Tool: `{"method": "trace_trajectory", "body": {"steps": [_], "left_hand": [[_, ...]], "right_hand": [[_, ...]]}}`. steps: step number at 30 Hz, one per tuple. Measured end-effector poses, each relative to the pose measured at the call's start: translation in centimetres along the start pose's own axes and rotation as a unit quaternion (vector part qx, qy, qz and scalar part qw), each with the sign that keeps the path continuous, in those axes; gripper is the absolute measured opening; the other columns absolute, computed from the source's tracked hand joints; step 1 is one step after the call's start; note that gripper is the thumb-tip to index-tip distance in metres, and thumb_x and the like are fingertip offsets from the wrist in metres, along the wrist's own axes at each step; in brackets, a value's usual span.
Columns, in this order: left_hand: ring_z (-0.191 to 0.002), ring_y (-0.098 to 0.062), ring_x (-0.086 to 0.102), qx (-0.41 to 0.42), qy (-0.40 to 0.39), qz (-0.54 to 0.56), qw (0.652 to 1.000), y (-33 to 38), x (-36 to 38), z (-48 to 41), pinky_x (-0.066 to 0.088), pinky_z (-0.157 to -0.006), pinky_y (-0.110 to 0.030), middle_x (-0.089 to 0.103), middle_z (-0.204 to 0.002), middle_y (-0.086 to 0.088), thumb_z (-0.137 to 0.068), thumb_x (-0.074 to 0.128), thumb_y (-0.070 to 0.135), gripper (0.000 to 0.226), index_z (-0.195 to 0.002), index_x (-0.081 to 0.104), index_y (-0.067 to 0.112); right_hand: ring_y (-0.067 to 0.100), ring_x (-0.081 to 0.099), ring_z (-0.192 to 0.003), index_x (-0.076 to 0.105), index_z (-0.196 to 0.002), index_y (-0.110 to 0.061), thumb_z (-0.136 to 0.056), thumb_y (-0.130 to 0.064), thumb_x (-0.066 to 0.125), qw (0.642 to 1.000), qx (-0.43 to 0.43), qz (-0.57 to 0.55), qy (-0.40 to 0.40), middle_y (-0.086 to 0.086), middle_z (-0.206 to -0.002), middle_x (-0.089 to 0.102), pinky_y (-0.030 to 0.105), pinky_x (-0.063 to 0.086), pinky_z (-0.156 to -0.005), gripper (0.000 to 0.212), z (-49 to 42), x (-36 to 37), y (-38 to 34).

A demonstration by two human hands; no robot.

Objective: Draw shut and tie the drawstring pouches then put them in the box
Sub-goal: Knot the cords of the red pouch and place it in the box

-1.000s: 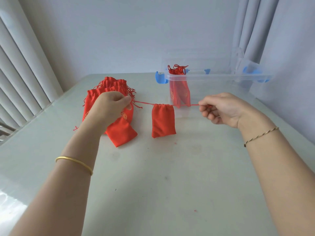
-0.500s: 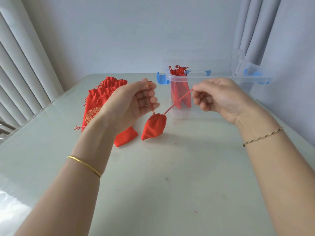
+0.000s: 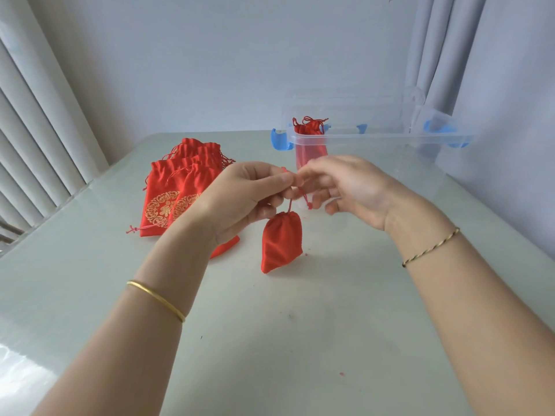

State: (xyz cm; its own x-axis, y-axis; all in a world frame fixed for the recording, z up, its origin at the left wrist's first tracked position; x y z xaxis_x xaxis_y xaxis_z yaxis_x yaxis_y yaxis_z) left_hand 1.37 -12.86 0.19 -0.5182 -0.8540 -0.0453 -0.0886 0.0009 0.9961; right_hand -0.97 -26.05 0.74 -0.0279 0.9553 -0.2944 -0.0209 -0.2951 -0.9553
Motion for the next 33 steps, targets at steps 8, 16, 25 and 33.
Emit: {"method": "trace_trajectory", "body": {"steps": [8,16,25,33], "left_hand": [[-0.053,-0.005,0.049,-0.009,0.031,0.045,0.998,-0.4,-0.8,-0.2,0.041,-0.045,-0.014,0.06,-0.066,-0.001,-0.092,0.052,0.008,0.014,-0.086,0.065,0.006],[-0.062,-0.009,0.056,-0.001,0.017,-0.015,1.0,0.1,-0.3,0.0,0.05,-0.06,-0.015,0.064,-0.072,0.0,-0.084,0.058,-0.005,0.015,-0.081,0.063,0.009],[-0.07,-0.015,0.059,0.152,0.036,-0.233,0.96,1.8,0.8,0.3,0.05,-0.066,-0.018,0.065,-0.082,-0.007,-0.081,0.055,-0.011,0.025,-0.092,0.063,0.01],[-0.074,-0.015,0.061,0.225,0.123,-0.274,0.927,2.3,0.4,0.5,0.053,-0.073,-0.027,0.064,-0.08,0.007,-0.079,0.061,-0.004,0.034,-0.099,0.066,0.023]], "right_hand": [[0.005,0.047,-0.052,0.06,-0.069,-0.016,-0.091,-0.019,0.055,0.994,-0.053,0.078,-0.056,-0.005,-0.06,0.056,0.02,0.034,-0.054,0.023,0.3,0.2,-0.2],[0.011,0.056,-0.078,0.065,-0.081,-0.016,-0.093,-0.034,0.049,0.981,-0.036,0.156,-0.108,-0.001,-0.089,0.067,0.024,0.043,-0.064,0.026,0.8,-0.3,0.4],[0.012,0.061,-0.07,0.061,-0.088,-0.013,-0.095,-0.005,0.042,0.995,-0.047,-0.02,-0.088,0.001,-0.076,0.066,0.026,0.044,-0.066,0.022,-0.8,1.1,1.6],[0.009,0.057,-0.071,0.058,-0.089,-0.013,-0.096,-0.012,0.043,0.98,-0.026,-0.127,-0.148,-0.002,-0.079,0.061,0.021,0.046,-0.064,0.017,-1.0,2.2,2.2]]}}
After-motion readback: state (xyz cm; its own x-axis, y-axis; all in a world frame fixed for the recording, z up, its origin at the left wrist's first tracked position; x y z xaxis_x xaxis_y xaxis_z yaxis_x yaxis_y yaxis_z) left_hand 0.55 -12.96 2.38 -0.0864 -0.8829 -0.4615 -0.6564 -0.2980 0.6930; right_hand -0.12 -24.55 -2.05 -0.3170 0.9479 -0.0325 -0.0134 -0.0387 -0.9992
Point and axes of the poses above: each hand's wrist, its own z-axis away from the middle knuckle, its own x-axis out of the palm, y = z × x, the point moved 6 cm from there along -z, towards the middle knuckle
